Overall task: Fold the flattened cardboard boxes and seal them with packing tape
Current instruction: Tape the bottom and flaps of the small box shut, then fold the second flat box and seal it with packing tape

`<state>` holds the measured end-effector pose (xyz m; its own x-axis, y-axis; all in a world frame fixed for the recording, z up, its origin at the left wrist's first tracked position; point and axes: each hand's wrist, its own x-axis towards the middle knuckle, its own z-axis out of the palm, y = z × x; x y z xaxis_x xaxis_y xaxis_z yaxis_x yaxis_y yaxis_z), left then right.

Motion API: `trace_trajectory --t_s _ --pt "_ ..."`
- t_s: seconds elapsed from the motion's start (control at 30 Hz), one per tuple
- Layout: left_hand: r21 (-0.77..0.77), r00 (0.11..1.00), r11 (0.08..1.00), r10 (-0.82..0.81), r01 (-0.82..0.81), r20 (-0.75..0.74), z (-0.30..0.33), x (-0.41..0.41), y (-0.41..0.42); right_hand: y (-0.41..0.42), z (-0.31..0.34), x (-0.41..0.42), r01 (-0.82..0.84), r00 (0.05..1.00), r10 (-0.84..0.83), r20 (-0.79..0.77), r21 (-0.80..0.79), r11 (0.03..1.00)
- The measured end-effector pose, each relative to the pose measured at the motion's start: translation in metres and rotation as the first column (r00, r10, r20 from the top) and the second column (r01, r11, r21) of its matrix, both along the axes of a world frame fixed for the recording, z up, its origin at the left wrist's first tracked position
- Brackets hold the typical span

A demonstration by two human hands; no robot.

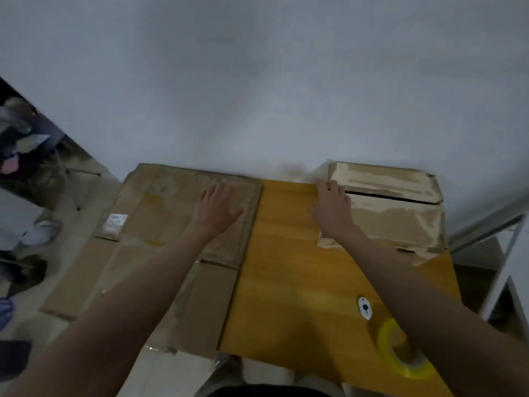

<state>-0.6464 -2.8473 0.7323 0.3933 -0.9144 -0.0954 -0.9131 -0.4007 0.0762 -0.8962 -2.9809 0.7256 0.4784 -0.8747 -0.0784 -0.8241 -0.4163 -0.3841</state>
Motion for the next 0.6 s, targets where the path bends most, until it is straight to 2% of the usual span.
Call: trace_trajectory --t_s 0.17,0.33,0.47,0.6 --pt "0.016 0.995 0.995 0.1 -0.1 -0.029 -0.009 0.071 0.074 0.053 -0.007 0.079 -0.094 0.995 0.095 0.038 -0.011 0.995" --pt "0.083 0.989 0.988 0.137 -0.132 -0.062 -0.036 0.148 0.135 0.11 -0.034 0.159 -0.058 0.998 0.057 0.017 0.035 0.998" --pt "0.169 0.99 0.983 0.092 -0.074 -0.104 -0.064 0.198 0.169 0.157 -0.069 0.204 0.009 1.0 -0.01 0.006 0.167 0.986" --pt "0.257 0.99 0.966 0.038 -0.003 -0.132 -0.089 0.223 0.183 0.189 -0.103 0.212 0.116 0.993 -0.106 -0.049 0.318 0.941"
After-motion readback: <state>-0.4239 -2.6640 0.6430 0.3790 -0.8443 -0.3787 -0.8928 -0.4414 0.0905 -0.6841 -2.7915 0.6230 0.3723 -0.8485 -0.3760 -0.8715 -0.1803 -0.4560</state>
